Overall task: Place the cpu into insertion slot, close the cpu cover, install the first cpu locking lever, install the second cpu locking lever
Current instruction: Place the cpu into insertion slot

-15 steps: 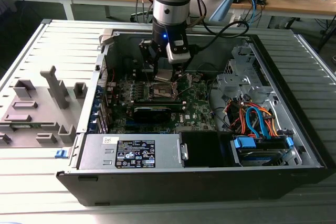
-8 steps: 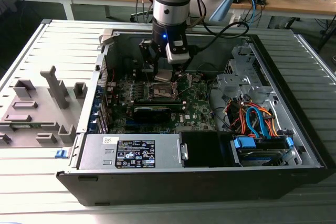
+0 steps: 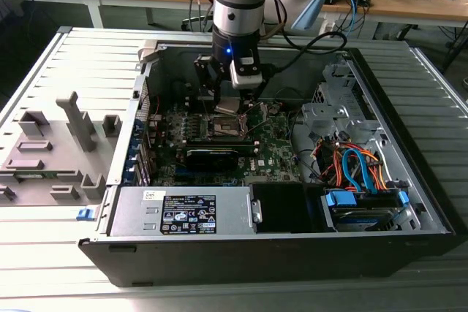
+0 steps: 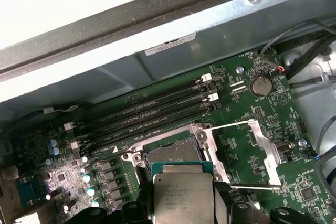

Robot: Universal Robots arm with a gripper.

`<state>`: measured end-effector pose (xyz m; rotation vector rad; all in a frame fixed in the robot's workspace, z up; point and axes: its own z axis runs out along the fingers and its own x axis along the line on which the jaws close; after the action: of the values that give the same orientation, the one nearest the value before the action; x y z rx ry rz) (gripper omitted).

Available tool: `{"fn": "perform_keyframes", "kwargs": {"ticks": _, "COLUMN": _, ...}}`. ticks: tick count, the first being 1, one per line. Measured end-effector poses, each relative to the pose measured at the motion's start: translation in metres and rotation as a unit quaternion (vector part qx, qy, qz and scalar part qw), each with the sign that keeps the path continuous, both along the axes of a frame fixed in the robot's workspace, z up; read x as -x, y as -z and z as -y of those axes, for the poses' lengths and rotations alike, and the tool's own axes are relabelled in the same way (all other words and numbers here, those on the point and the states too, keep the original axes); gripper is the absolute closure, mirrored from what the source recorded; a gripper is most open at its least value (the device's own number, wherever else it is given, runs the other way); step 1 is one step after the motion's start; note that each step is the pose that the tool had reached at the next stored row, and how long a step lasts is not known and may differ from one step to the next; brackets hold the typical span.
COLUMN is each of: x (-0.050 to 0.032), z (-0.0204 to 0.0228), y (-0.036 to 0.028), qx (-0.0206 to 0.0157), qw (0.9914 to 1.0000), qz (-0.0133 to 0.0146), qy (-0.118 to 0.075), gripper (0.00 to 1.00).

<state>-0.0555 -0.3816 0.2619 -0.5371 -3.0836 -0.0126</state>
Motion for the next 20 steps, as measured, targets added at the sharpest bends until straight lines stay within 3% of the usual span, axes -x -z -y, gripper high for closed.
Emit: {"fn": "perform_keyframes", "kwargs": {"ticks": 20, "x": 0.0000, "z": 0.0000, "y": 0.0021, "qx": 0.0015, "qw": 0.99931, "qz": 0.0000, "qy": 0.037, "gripper": 0.45}}
